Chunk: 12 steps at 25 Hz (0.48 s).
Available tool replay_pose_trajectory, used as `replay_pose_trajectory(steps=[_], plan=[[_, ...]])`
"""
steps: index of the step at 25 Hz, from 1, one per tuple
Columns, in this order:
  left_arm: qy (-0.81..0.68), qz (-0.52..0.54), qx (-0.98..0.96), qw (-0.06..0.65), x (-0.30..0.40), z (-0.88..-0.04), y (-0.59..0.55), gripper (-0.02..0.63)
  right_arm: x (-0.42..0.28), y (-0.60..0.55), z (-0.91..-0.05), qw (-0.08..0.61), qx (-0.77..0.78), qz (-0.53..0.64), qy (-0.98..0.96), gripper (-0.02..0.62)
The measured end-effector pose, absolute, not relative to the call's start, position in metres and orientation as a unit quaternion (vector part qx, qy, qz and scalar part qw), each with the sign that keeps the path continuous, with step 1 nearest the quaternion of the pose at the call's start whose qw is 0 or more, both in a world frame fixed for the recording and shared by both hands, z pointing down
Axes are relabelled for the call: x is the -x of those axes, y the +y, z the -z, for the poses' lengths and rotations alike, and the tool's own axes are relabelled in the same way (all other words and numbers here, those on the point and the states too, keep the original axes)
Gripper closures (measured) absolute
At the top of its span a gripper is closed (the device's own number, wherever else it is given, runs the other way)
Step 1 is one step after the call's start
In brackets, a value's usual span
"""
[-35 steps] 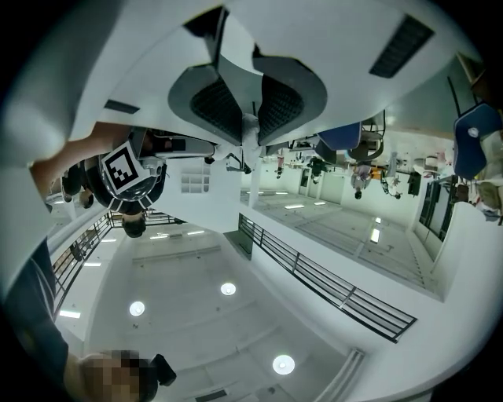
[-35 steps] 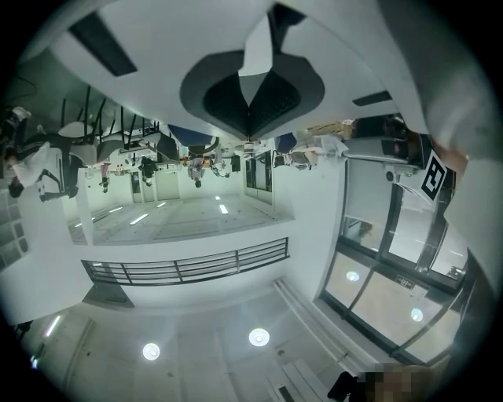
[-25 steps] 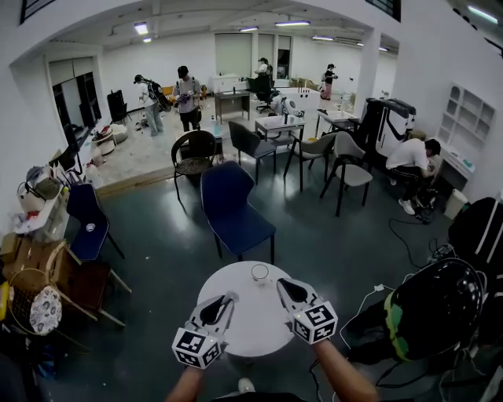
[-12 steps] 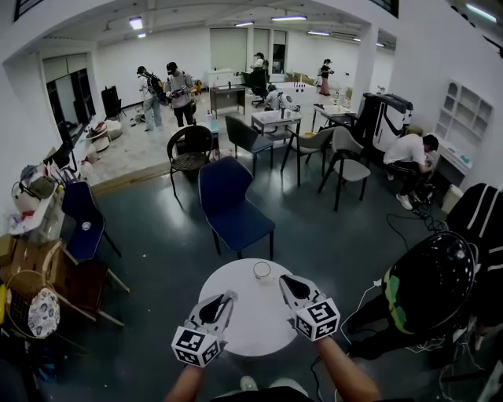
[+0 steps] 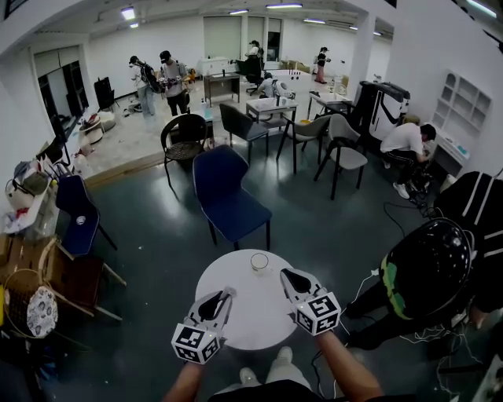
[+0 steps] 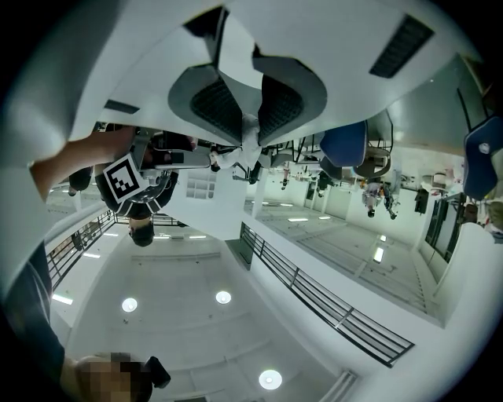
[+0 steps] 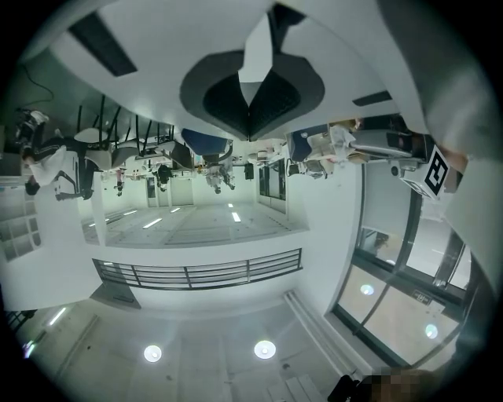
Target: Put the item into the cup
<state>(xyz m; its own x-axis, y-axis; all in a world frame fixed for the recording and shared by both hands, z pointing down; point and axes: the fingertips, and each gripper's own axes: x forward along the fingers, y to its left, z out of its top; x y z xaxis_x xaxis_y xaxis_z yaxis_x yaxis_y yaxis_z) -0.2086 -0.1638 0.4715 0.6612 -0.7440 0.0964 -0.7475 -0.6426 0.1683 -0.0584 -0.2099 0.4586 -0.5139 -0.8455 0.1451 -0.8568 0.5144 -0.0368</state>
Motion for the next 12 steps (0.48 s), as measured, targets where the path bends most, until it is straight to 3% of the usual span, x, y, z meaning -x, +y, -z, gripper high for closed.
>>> replay_pose_trajectory(steps=[12], plan=[[-0.422,-0.027,-0.900,0.107,0.189,-0.503,-0.196,0.535,0.036,-0.251,-0.484,0.067,-0.480,-0.057,-0.873,0.578]])
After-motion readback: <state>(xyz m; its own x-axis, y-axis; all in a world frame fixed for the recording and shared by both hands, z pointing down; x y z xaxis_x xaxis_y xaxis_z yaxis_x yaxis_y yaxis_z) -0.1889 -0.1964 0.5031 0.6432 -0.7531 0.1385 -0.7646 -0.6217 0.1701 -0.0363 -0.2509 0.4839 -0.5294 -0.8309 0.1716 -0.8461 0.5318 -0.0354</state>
